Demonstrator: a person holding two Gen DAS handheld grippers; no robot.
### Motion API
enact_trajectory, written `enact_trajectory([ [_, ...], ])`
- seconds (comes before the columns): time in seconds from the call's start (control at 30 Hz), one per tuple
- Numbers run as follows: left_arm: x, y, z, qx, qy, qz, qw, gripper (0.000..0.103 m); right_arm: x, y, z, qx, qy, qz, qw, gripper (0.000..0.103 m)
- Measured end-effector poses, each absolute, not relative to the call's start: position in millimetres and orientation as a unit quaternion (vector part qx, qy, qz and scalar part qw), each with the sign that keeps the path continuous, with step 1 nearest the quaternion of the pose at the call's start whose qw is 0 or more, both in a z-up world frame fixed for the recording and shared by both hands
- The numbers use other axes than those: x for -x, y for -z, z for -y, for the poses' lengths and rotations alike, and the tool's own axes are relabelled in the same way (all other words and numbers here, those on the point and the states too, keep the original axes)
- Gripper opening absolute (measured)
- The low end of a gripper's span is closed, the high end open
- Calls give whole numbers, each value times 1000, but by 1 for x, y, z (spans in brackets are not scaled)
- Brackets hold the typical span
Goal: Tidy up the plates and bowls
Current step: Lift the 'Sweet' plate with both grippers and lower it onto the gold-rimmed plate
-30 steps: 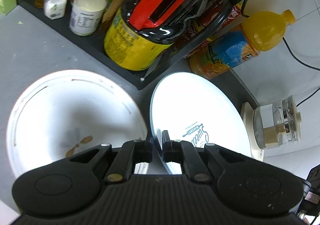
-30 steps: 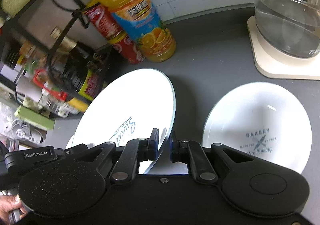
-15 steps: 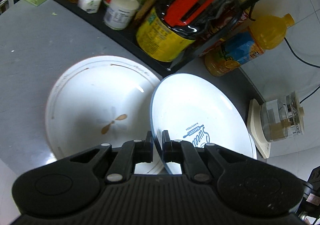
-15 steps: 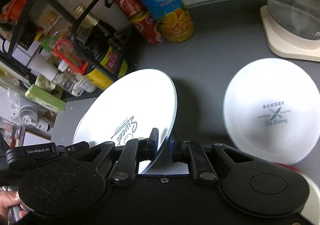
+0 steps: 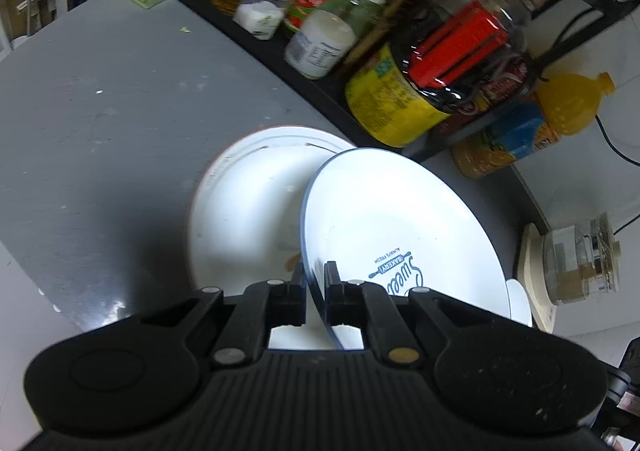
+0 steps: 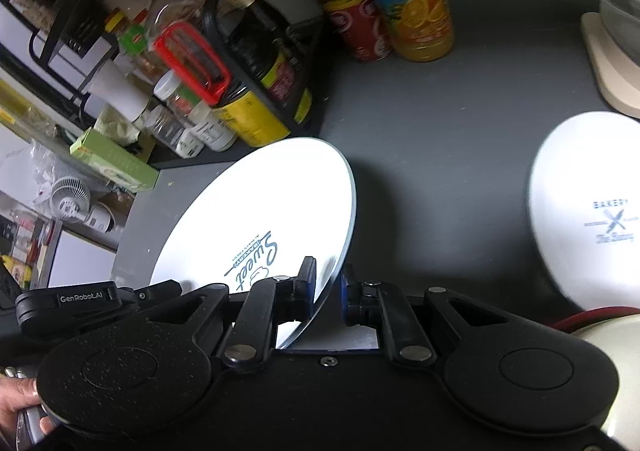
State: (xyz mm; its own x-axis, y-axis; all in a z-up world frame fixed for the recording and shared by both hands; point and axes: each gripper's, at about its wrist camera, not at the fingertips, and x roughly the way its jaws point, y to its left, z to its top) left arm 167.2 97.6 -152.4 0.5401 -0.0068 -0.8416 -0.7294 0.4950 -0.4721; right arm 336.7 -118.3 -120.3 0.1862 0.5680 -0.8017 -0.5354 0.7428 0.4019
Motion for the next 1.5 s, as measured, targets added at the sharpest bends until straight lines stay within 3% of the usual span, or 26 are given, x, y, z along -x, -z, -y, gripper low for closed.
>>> enact_trajectory([
  [1.0, -141, 191, -117, 466, -258, -422, 734, 7, -320, 135, 73, 44, -360, -537, 761, 12],
  [1.5, -158, 192, -122, 438, -257, -467, 724, 9, -325, 148, 72, 35, -342, -555, 757, 8],
])
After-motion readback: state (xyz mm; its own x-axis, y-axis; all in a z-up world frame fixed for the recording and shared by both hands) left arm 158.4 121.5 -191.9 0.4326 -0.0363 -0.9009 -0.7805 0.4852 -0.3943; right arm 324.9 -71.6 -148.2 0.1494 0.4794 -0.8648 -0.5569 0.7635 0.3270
